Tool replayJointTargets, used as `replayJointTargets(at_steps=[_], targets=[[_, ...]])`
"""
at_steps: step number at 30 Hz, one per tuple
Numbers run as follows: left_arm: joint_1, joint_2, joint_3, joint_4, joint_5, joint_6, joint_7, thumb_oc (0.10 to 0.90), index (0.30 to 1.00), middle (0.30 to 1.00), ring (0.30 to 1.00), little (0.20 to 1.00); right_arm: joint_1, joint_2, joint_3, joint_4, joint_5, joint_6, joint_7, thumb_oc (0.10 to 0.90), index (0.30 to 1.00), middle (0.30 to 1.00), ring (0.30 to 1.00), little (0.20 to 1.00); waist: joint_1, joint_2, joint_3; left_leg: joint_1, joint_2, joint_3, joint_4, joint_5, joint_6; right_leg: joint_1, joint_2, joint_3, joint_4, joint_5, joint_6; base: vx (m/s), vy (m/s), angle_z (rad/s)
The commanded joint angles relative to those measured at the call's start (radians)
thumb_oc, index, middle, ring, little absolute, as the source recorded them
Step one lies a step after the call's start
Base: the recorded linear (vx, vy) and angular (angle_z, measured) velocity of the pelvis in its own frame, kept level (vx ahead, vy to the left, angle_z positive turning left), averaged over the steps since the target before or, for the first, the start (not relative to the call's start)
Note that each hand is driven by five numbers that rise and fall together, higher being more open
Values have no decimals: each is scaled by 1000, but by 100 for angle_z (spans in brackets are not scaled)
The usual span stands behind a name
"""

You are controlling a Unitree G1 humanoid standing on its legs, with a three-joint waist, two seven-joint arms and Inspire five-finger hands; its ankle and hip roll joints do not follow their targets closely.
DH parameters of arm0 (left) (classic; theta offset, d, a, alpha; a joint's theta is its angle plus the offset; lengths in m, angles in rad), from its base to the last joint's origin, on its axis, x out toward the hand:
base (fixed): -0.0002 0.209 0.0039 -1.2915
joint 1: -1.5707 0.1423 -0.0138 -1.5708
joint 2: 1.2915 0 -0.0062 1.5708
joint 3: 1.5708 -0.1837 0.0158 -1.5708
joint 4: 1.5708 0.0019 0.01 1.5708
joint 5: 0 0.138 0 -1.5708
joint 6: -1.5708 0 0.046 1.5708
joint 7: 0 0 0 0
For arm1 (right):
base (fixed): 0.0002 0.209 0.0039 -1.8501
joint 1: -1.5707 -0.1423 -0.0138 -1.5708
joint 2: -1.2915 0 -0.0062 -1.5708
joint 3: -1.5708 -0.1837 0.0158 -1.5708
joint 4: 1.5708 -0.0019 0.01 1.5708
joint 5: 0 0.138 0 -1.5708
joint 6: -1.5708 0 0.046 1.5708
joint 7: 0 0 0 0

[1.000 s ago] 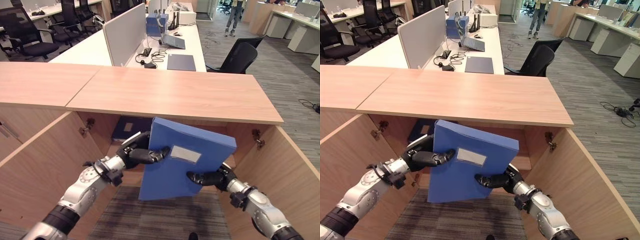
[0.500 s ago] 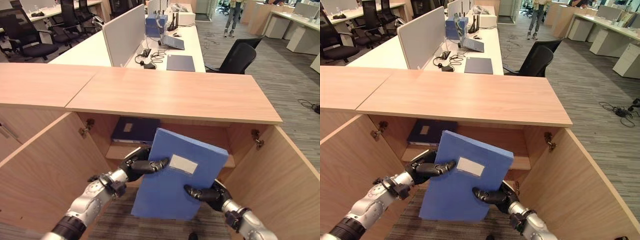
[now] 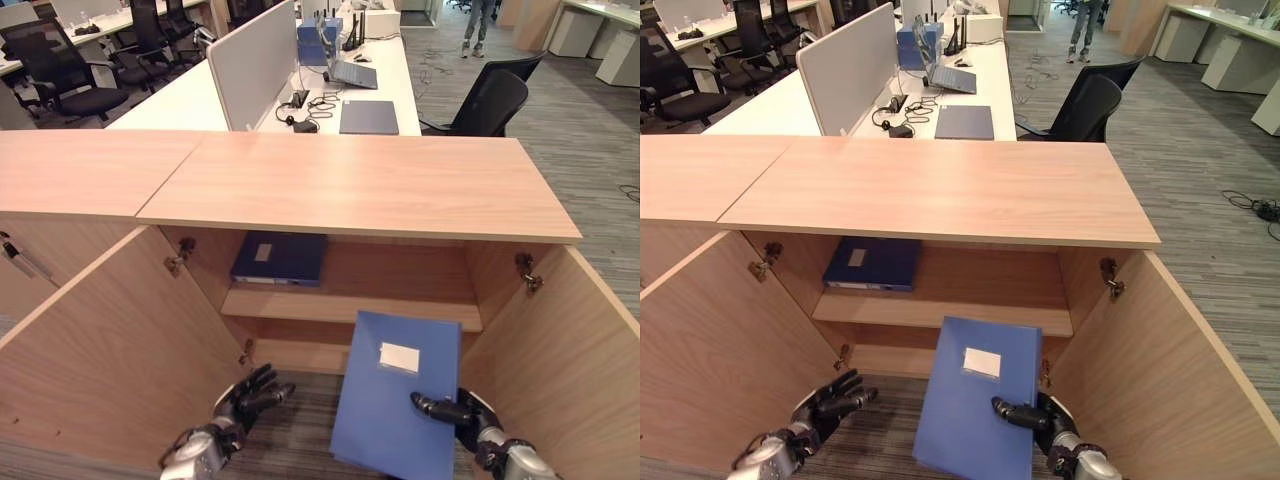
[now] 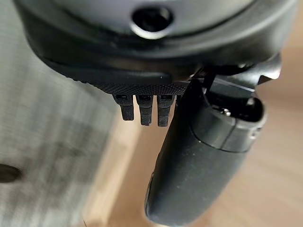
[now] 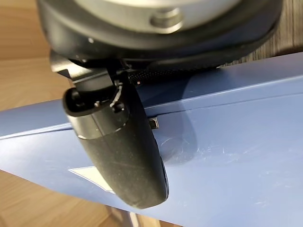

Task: Put the empty folder in the office cabinet

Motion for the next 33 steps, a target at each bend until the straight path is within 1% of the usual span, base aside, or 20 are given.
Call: replayJointTargets(at_steps=[1,2,3,4,5,6,8,9,10,13,16,19,21,22,25,28,29,30,31,33], targets=[[-137,-2,53,-19,-83,-76,48,800,900,900,900,900,-136,11,-58,-47,25,-69,-9,400,300,300,300,300,8,11,3,-30,0,-132,-6,-5,-45,77,26,-29,37,-127,45,31,-54,10],[-144,-13,90,49,-85,-72,71,800,900,900,900,900,-148,33,-80,-7,85,-66,-24,400,300,300,300,300,10,14,2,-29,2,-136,-6,-3,-48,81,29,-34,35,-131,42,20,-34,6],[-144,-13,91,50,-85,-73,70,800,900,900,900,900,-148,33,-80,-6,85,-66,-23,400,300,300,300,300,9,14,3,-29,2,-136,-6,-3,-48,81,29,-35,35,-132,42,43,-74,9],[-154,-24,122,119,-79,-60,91,800,900,900,900,900,-166,72,-108,50,195,-59,-39,400,300,300,300,300,12,17,0,-30,4,-140,-6,-2,-52,83,33,-42,32,-135,38,31,-52,8],[-154,-30,126,143,-75,-59,91,800,900,900,900,900,-180,88,-113,84,241,-52,-43,400,300,300,300,300,14,18,1,-29,5,-140,-6,-2,-54,85,34,-45,32,-138,36,31,-52,11],[-155,-29,126,144,-75,-60,90,800,900,900,900,900,-181,88,-113,85,242,-52,-43,400,300,300,300,300,14,18,1,-29,5,-141,-6,-2,-54,85,34,-45,32,-138,36,15,-33,9],[-155,-35,143,194,-69,-54,89,800,900,900,900,900,-200,127,-113,91,321,-45,-41,400,300,300,300,300,18,19,5,-28,10,-143,-6,0,-58,86,38,-50,32,-141,32,21,-55,18],[-149,-46,140,220,-59,-46,80,800,900,900,900,900,-211,166,-127,83,411,-46,-31,400,300,300,300,300,21,20,8,-29,14,-147,-6,2,-61,84,41,-52,34,-144,30,20,-47,11],[-149,-46,140,221,-59,-46,79,800,900,900,900,900,-211,167,-127,83,411,-46,-31,400,300,300,300,300,21,20,9,-29,14,-148,-6,2,-61,84,41,-53,34,-144,30,25,-39,0],[-133,-65,127,273,-27,-31,64,800,900,900,900,900,-251,231,-143,68,539,-64,-25,400,300,300,300,300,27,18,14,-38,27,-150,-6,9,-69,78,44,-63,35,-148,26,16,-44,3],[-113,-82,101,282,0,-26,58,800,900,900,900,900,-300,266,-161,43,617,-101,-33,400,300,300,300,300,33,17,19,-60,35,-156,-6,20,-75,62,46,-80,37,-150,22,3,-44,17],[-94,-93,87,292,12,-21,70,800,900,900,900,900,-357,279,-177,16,661,-154,-89,400,300,300,300,300,40,16,26,-85,40,-165,-6,31,-80,44,46,-98,36,-150,17,-5,-37,11],[-84,-102,80,296,14,-22,77,800,900,900,900,900,-401,293,-198,-12,690,-181,-105,400,300,300,300,300,43,18,34,-104,42,-170,-6,38,-82,31,45,-107,35,-149,15,-22,-37,28],[-71,-103,68,306,38,-21,79,800,900,900,900,900,-452,298,-218,-20,721,-224,-113,400,300,300,300,300,48,20,42,-125,41,-177,-6,45,-83,16,43,-118,30,-146,13,-38,-37,40],[-68,-98,64,324,60,-24,82,800,900,900,900,900,-505,285,-240,-17,731,-253,-120,400,300,300,300,300,50,21,47,-152,41,-182,-6,53,-83,-4,40,-128,25,-142,12,-20,-17,18],[-55,-87,63,346,89,-32,81,800,900,900,900,900,-601,257,-292,12,758,-296,-115,400,300,300,300,300,59,30,57,-190,40,-184,-6,58,-85,-37,37,-134,18,-137,14,-1,-2,3],[-43,-79,67,356,91,-37,75,800,900,900,900,900,-657,234,-339,52,792,-326,-108,400,300,300,300,300,65,35,61,-217,37,-184,-6,63,-87,-61,35,-137,14,-133,17,17,-7,15],[-37,-72,70,356,91,-40,75,800,900,900,900,900,-685,220,-359,69,805,-343,-110,400,300,300,300,300,68,36,62,-230,35,-185,-6,65,-86,-73,34,-137,13,-129,19,5,-2,21],[-38,-72,70,356,91,-40,75,800,900,900,900,900,-687,219,-359,72,806,-343,-109,400,300,300,300,300,68,36,61,-231,35,-185,-6,65,-86,-75,33,-137,13,-128,19,18,2,14],[-24,-66,81,352,75,-47,77,800,900,900,900,900,-738,186,-410,114,835,-377,-117,400,300,300,300,300,76,43,68,-261,30,-187,-6,71,-84,-100,27,-138,9,-123,24,0,3,4]])
